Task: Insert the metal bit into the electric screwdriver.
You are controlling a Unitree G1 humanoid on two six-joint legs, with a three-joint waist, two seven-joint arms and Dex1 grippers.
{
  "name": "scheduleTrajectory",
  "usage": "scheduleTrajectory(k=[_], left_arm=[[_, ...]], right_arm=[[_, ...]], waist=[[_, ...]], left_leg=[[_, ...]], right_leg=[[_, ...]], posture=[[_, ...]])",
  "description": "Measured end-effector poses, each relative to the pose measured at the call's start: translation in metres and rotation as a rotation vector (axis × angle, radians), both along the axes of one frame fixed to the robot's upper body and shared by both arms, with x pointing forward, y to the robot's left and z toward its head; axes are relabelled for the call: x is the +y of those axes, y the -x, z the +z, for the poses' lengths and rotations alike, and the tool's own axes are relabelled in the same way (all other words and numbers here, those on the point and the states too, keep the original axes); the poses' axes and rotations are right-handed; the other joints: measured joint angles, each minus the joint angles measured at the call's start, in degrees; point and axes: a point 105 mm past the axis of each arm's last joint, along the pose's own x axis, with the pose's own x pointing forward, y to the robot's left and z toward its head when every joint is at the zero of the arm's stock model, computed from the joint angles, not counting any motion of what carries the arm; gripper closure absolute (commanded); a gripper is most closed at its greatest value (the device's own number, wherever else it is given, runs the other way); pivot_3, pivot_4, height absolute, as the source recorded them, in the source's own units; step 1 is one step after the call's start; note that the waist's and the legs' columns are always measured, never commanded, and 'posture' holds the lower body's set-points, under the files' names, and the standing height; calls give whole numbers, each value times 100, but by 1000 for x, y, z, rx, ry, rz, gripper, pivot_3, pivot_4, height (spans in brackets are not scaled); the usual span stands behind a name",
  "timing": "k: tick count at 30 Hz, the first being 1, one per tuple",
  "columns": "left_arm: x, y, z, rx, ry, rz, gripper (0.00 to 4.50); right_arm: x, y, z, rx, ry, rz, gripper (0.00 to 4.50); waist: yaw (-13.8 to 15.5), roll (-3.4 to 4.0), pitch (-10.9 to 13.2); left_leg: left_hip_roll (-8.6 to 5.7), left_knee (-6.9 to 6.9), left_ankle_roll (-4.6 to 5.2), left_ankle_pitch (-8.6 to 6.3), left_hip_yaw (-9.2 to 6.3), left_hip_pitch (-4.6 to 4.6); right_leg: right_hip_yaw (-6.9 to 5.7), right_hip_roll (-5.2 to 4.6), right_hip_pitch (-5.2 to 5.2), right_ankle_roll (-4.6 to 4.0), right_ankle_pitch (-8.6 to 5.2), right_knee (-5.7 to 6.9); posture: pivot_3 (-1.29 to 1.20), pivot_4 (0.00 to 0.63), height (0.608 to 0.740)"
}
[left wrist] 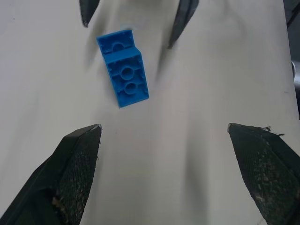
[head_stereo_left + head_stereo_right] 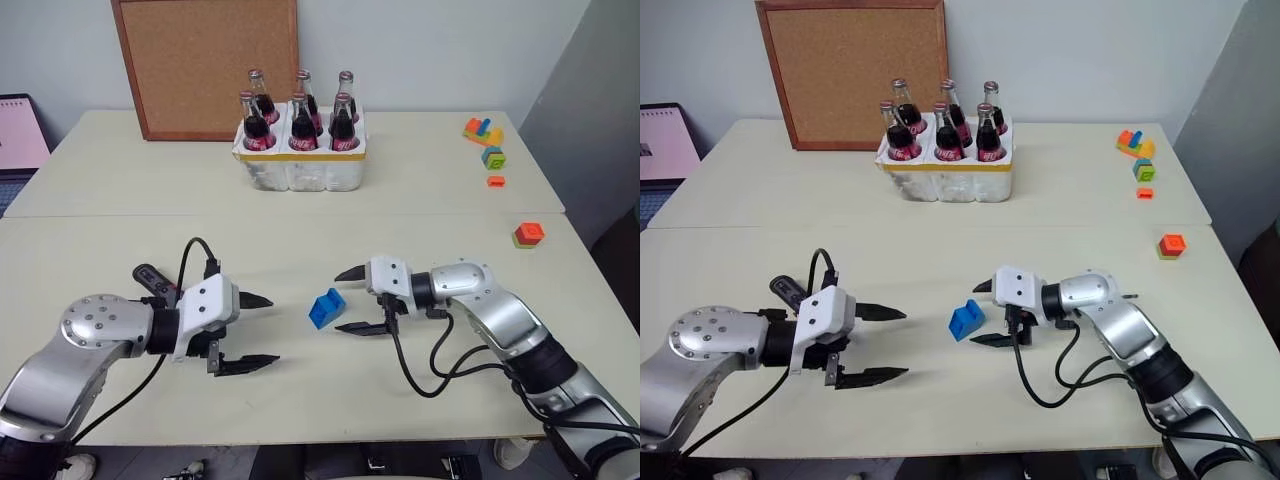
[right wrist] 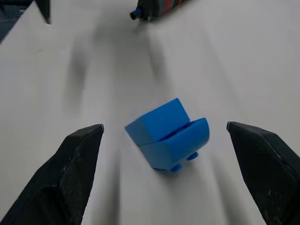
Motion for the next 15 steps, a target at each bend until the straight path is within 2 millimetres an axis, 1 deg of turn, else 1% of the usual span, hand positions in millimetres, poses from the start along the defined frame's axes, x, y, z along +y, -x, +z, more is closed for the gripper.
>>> scheduleTrajectory(k=[4, 11, 14, 15], left_arm=[[-3, 0, 0, -12, 4, -7, 0], [-7, -2, -1, -31, 1, -19, 0], [-8, -4, -2, -33, -3, -23, 0], [-9, -4, -2, -34, -5, -24, 0]], right_arm=[[13, -5, -5, 17, 42, 70, 65], [22, -7, -9, 57, 41, 102, 65], [21, -7, -12, 54, 50, 106, 620], [21, -8, -12, 50, 54, 106, 875]], waist=[[-8, 0, 0], [-6, 1, 0], [-6, 0, 0], [-6, 0, 0]], left_leg=[[0, 0, 0, 0, -2, 3], [2, 0, 0, 0, -2, 1], [1, 1, 0, 0, -2, 1], [1, 1, 0, 0, -2, 2]], right_leg=[[-3, 10, -1, -1, 1, 4], [2, 12, -1, -2, 1, 3], [2, 12, -1, -3, 1, 4], [2, 12, -1, -3, 1, 4]], posture=[[0, 150, 740], [0, 150, 740], [0, 150, 740], [0, 150, 740]])
